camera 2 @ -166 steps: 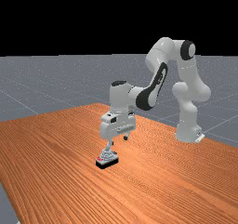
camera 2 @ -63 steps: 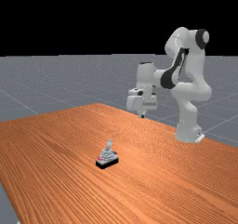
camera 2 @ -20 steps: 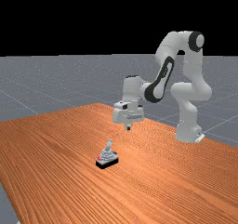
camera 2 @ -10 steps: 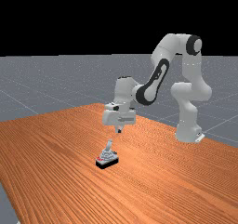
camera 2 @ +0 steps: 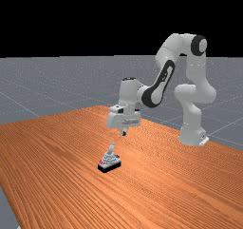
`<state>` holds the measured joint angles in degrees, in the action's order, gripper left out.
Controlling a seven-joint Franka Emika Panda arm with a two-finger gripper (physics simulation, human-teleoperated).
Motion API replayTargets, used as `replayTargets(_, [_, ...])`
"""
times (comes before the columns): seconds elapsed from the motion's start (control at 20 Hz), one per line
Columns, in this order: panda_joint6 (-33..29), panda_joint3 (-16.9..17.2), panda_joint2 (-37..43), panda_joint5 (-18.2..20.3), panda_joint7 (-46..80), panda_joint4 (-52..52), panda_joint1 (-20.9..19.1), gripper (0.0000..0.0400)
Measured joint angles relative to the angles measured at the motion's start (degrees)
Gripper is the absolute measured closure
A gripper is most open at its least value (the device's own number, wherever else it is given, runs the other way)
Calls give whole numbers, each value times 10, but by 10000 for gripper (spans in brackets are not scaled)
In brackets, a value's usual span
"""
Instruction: Turn on the trigger
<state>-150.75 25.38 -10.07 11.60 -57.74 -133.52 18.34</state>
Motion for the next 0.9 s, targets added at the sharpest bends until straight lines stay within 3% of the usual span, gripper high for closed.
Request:
replayTargets(0.1, [-8, 4, -4, -12, 11, -1, 5, 400])
replayTargets(0.15, [25, -6, -15, 17, -13, 16, -7, 400])
replayTargets(0.2, [-14, 0, -14, 1, 2, -1, 2, 400])
replayTargets(0.25, [46, -8, -34, 19, -13, 32, -9, 400])
replayTargets(0.45, [12, -19, -55, 43, -31, 24, -16, 400])
replayTargets(0.5, [-21, -23, -51, 56, -38, 8, -17, 400])
replayTargets(0.7, [-20, -16, -54, 58, -25, 11, -19, 400])
replayTargets(0.75, [-4, -36, -55, 96, -87, 19, -45, 400])
replayTargets(0.9, [-8, -29, -57, 68, -91, 24, -41, 400])
